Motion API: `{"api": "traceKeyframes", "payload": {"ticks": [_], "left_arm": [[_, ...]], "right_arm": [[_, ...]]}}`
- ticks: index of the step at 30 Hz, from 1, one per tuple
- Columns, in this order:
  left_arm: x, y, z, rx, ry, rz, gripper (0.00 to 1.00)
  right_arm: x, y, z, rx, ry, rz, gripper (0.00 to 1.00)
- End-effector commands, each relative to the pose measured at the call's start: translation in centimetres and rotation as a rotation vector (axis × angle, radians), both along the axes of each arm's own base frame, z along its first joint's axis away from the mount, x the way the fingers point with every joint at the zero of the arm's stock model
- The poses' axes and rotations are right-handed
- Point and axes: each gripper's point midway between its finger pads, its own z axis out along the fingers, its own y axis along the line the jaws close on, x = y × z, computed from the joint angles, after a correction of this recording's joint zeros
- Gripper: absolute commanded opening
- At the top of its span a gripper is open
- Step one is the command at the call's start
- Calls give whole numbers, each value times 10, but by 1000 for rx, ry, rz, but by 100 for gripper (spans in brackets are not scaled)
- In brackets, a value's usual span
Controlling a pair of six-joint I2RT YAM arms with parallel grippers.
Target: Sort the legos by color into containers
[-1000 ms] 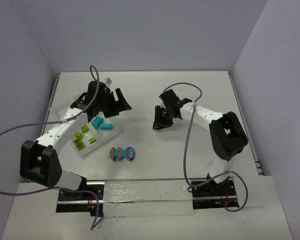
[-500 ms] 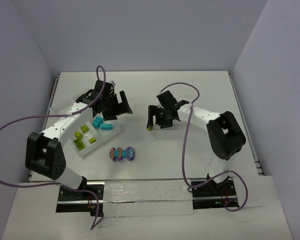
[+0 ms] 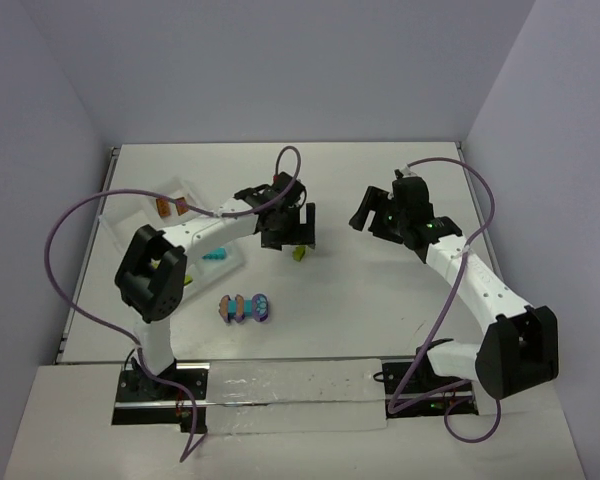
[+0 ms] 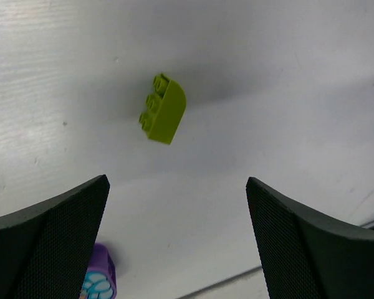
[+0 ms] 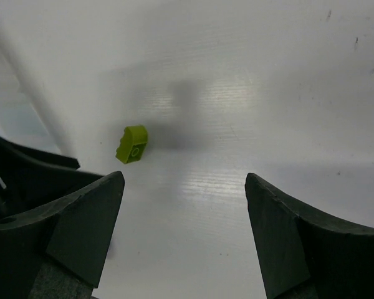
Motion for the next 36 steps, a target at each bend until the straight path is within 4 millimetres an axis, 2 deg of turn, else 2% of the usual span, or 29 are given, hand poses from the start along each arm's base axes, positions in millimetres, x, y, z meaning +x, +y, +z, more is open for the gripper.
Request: {"api": "traceKeyframes", "payload": {"ticks": [1, 2, 5, 8, 16, 18, 20, 23, 24, 25, 26, 30, 31, 32, 34, 36], "left_arm": [[29, -7, -8, 91, -68, -7, 91], [33, -6, -7, 116, -79, -5, 90], [41, -1, -24, 188, -77, -11, 89], [42, -4, -33, 190, -76, -38, 81], [35, -8, -46, 224, -70, -86, 46], [33, -9, -45, 228, -74, -94, 43], [31, -7, -47, 236, -69, -95, 30], [33, -2, -44, 262, -80, -69, 8], [34, -3, -42, 260, -83, -68, 8], [35, 3, -36, 277, -90, -48, 0], [38, 3, -27, 274, -104, -34, 0], [46, 33, 34, 216, -160, 73, 0], [49, 51, 52, 192, -170, 126, 0], [50, 66, 62, 182, -177, 163, 0], [50, 120, 77, 214, -188, 304, 0], [43, 173, 79, 272, -177, 437, 0]], "right_arm": [[-2, -9, -1, -16, -9, -28, 86], [-2, -9, -1, -20, -7, -24, 86], [-1, -10, 0, -26, -7, -17, 86], [0, -9, 1, -21, -12, -14, 86], [3, -5, 2, -12, -7, -2, 86], [5, -4, 3, -9, -7, 1, 86], [7, -3, 3, -6, -7, 2, 86], [9, -2, 5, -2, -10, 6, 86], [9, -1, 4, 0, -8, 10, 86], [9, -1, 5, 3, -10, 9, 86], [9, 0, 5, 5, -10, 12, 86], [10, 1, 6, 6, -13, 16, 86], [11, 0, 6, 6, -17, 15, 86], [11, 0, 7, 7, -20, 15, 86], [13, 2, 8, 14, -28, 17, 86], [16, 4, 7, 23, -32, 21, 86]]}}
